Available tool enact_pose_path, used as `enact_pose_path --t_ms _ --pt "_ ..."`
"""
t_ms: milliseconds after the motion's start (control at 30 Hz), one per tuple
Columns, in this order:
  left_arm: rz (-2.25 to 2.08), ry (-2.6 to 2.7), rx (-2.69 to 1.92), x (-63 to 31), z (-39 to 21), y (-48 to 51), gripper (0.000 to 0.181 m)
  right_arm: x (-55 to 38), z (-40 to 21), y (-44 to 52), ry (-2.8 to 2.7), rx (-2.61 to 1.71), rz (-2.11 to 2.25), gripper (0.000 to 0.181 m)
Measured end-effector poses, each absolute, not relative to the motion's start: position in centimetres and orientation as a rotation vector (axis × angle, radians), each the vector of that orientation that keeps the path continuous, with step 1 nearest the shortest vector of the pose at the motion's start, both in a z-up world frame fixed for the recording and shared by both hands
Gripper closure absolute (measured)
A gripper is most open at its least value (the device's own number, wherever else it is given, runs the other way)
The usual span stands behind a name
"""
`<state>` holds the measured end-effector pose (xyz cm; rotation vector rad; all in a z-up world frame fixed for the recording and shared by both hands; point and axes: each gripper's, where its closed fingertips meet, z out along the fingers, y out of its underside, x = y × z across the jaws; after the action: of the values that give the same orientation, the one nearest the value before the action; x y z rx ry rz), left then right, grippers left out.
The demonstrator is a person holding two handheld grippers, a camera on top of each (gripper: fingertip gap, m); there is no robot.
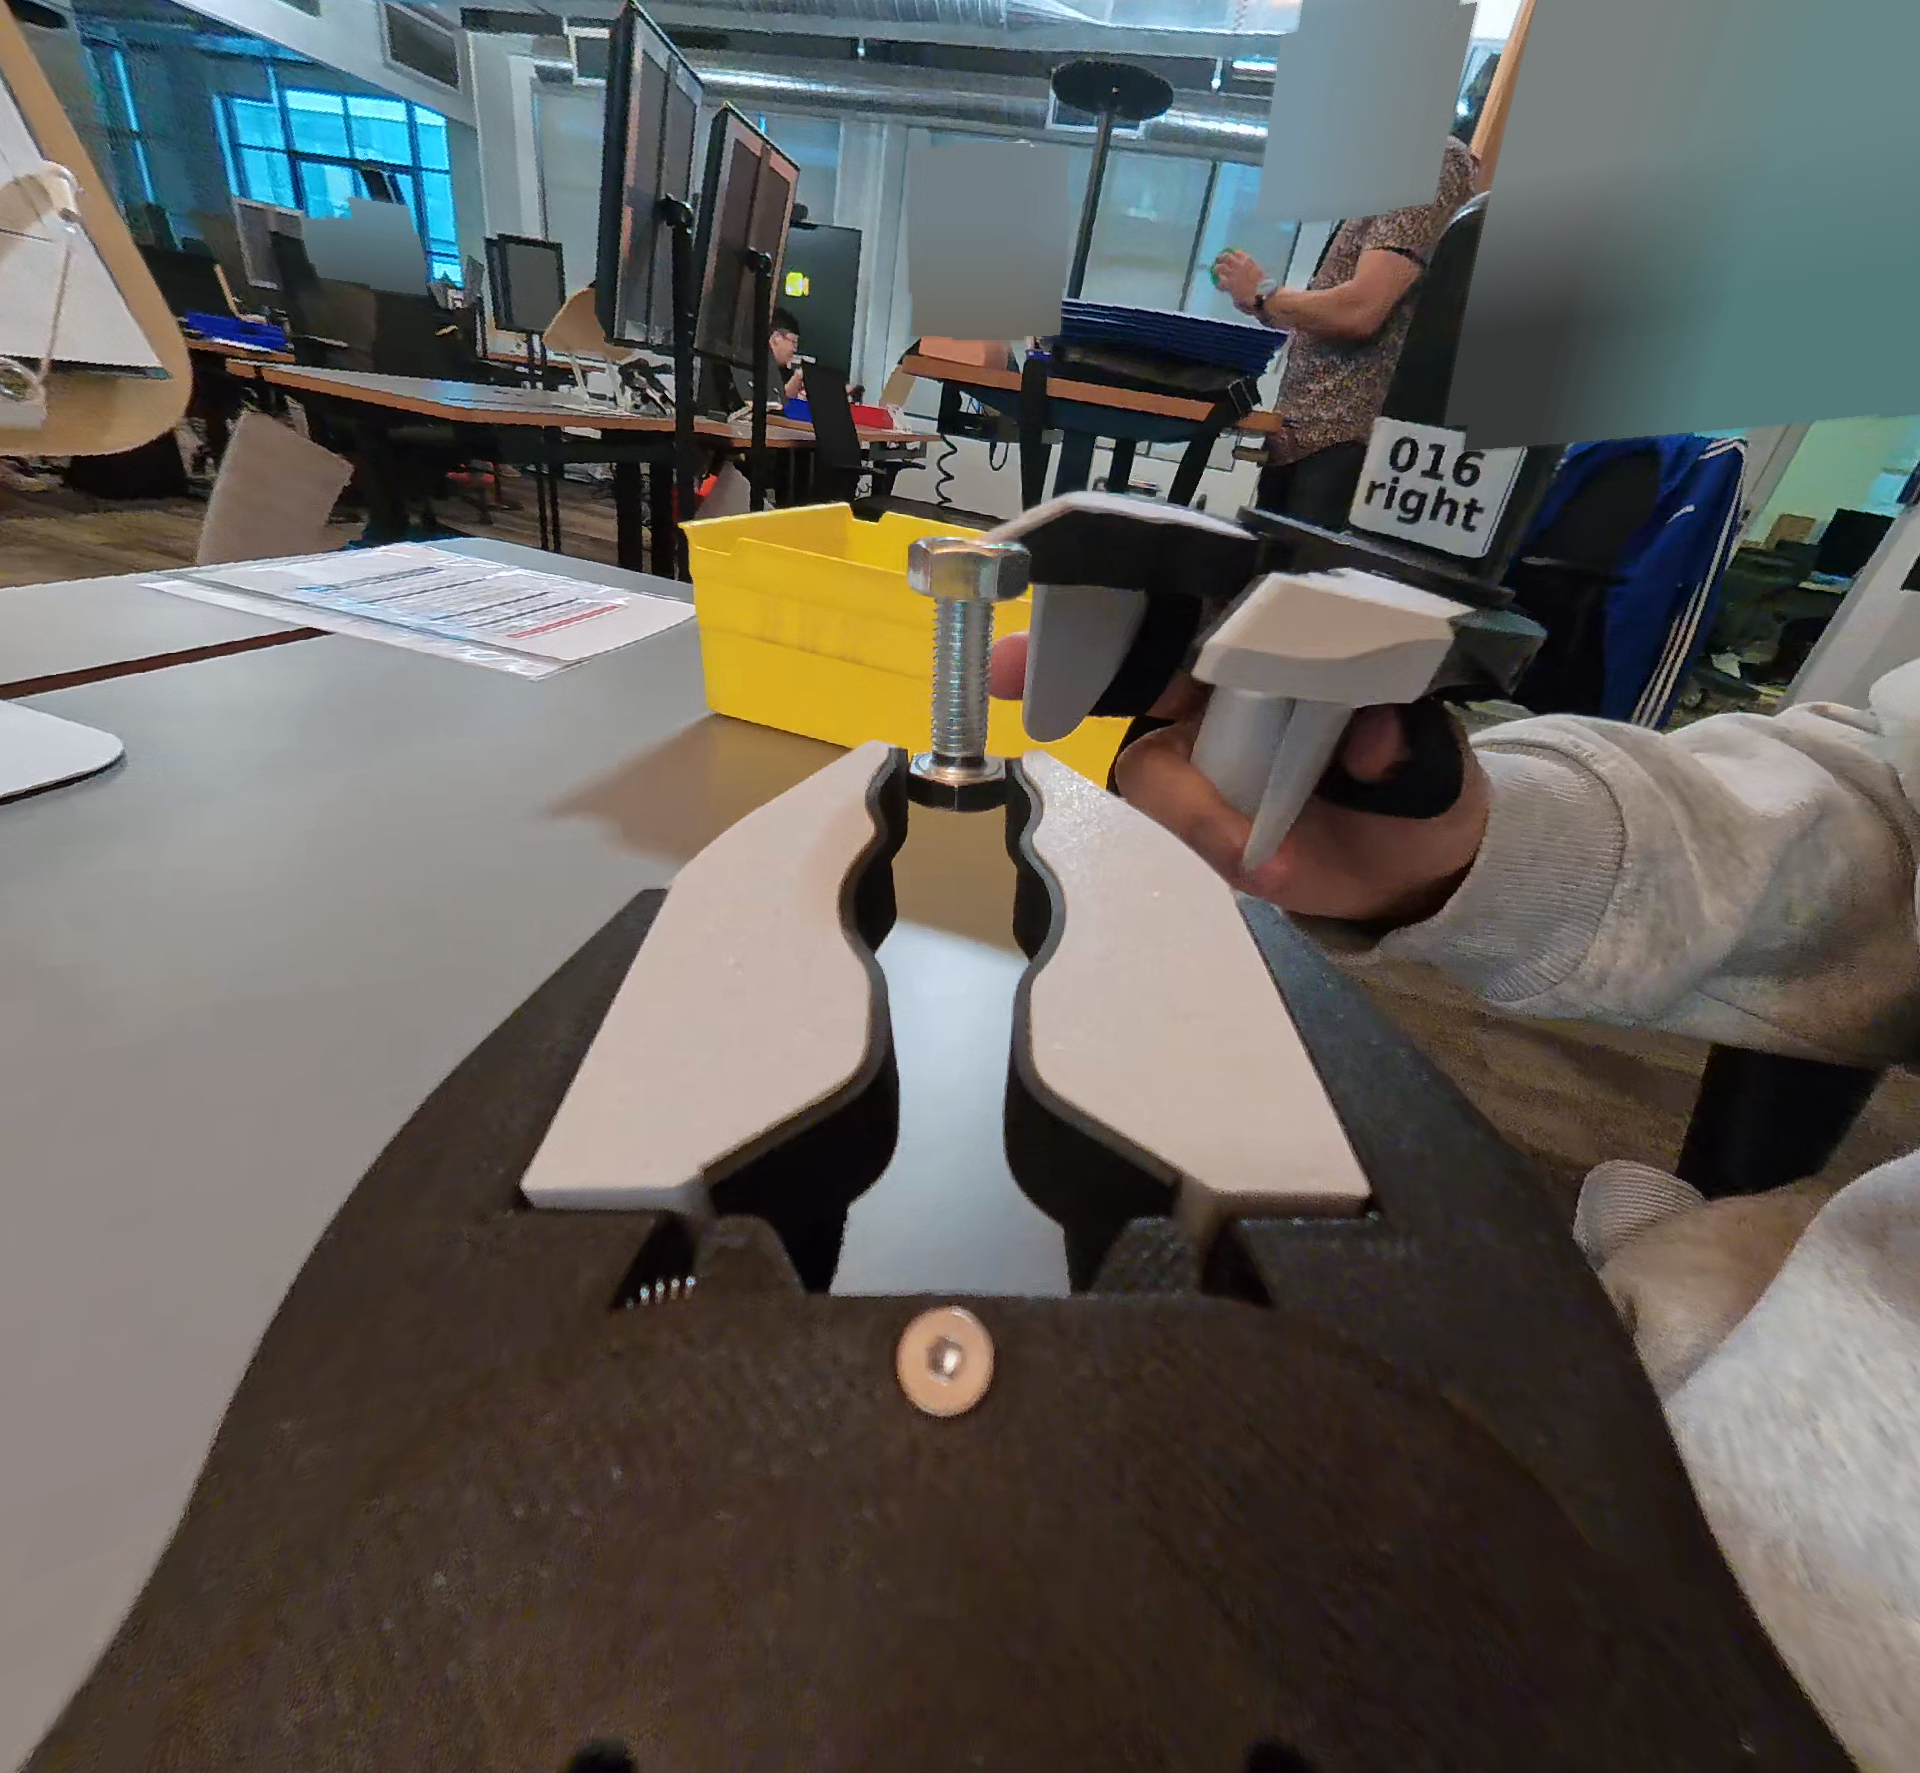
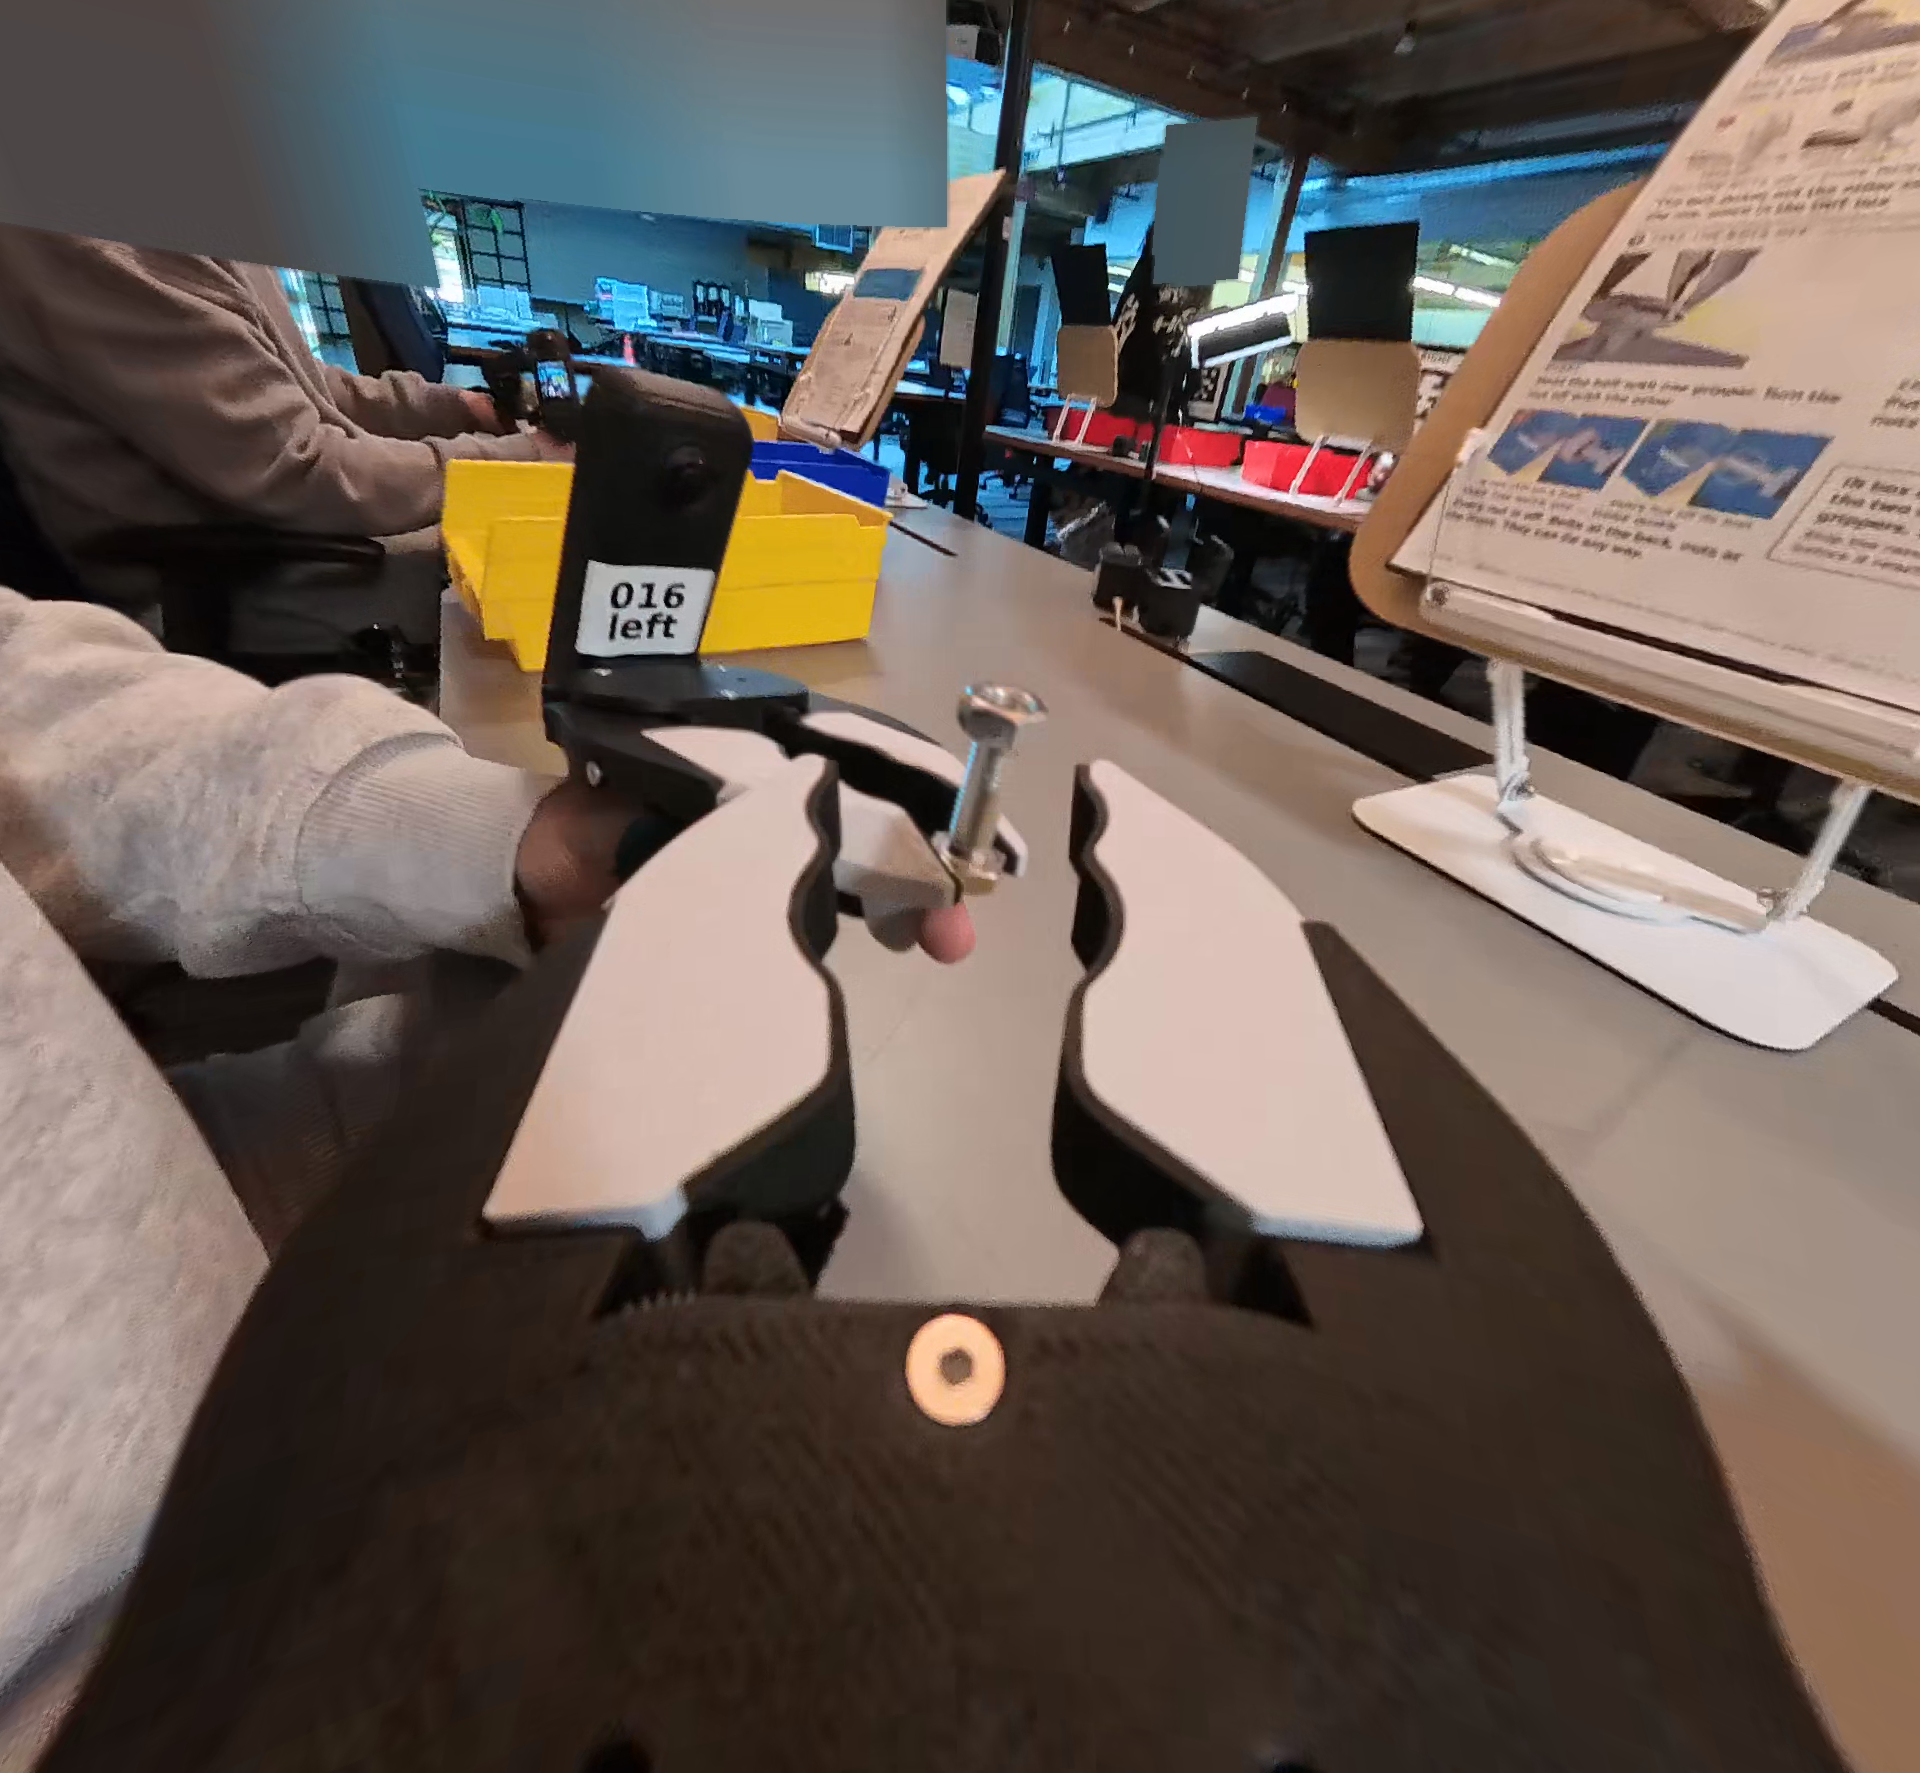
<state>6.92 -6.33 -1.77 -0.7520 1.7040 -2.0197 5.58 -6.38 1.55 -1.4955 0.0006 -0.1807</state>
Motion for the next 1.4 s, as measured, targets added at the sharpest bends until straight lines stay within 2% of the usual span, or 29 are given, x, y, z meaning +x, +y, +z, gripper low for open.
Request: enact_pose_path --t_ms 667,900,1233,1400 --pt "-2.024 1.716 -0.754 6.9 -2.2 -7.0 0.163 5.4 1.4 -6.1 0.101 -1.456 -0.073 0.137" --pt "-2.025 1.705 -0.77 7.1 -2.2 -6.7 0.163 4.2 1.8 -6.1 0.023 -1.453 -0.071 0.147" --pt "-2.022 1.708 -0.766 7.0 -2.2 -6.8 0.163 4.6 1.5 -5.9 0.059 -1.453 -0.034 0.135" --pt "-2.02 1.71 -0.763 7.0 -2.2 -6.8 0.163 4.0 1.5 -5.8 0.016 -1.465 -0.053 0.143"
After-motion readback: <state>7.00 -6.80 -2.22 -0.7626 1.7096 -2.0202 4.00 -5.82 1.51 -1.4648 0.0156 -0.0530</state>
